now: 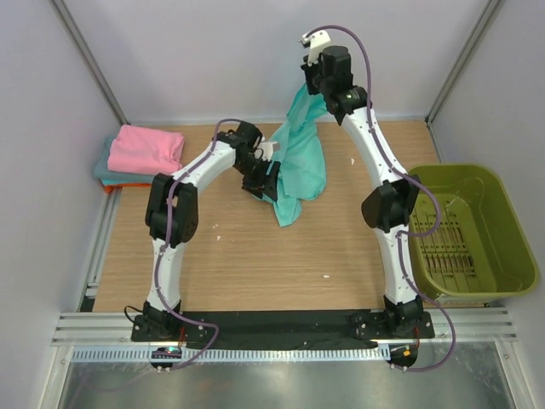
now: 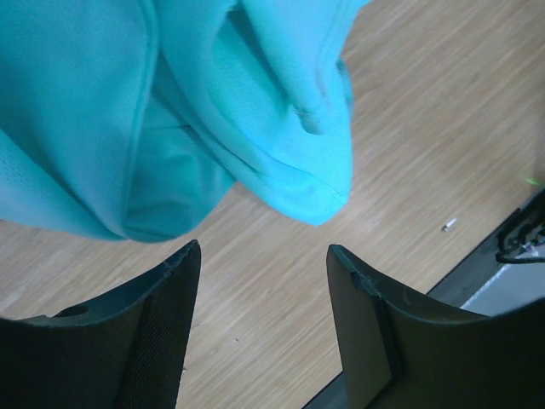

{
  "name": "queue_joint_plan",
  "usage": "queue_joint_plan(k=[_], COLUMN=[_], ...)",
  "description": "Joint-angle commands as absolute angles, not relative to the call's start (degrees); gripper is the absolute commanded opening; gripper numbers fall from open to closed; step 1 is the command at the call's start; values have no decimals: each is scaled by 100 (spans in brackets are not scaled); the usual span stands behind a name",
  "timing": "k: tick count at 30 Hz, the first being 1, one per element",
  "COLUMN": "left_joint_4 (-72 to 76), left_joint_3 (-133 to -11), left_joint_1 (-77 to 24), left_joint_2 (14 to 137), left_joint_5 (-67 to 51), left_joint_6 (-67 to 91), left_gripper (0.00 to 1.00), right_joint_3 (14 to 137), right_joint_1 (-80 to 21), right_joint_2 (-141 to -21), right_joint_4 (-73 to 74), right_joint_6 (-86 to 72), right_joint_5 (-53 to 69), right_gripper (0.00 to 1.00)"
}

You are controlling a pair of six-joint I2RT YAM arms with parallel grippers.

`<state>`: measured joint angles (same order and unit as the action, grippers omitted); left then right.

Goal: Fold and stack the t-shirts
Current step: Flatten the tshirt out

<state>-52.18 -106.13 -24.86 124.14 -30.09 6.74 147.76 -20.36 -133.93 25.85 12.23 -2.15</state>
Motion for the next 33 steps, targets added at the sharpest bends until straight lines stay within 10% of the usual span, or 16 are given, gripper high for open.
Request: queue_joint_plan(k=[1,20,25,28,33], left_joint_4=[-5344,-5396,-5423,-5414,-5537], left_joint_3=[-10942,-11821,-11980,-11936,-11673], left_joint_1=[-2426,-2347,-2338,-2329,-2233], left_joint_2=[12586,13332,13465,13316,12728], left_joint_5=[-2515,-2021,-2030,-1960,-1863], left_joint_6=[528,457,483,510,361], left_gripper=[62,58,39,7,0], right_joint_3=[15143,15223,15117,15082,15012], right_joint_1=[-1890,-1854,-1854,-1854,-1846], right_joint_2=[-13342,-13447,-13360,-13316,-13132], right_joint_4=[2487,2540,2549,2558,2558], right_joint_6=[1046,1011,1090,1125,1247], right_joint_5=[-97,-141,-220,-263,-387], right_gripper=[3,3,3,3,1])
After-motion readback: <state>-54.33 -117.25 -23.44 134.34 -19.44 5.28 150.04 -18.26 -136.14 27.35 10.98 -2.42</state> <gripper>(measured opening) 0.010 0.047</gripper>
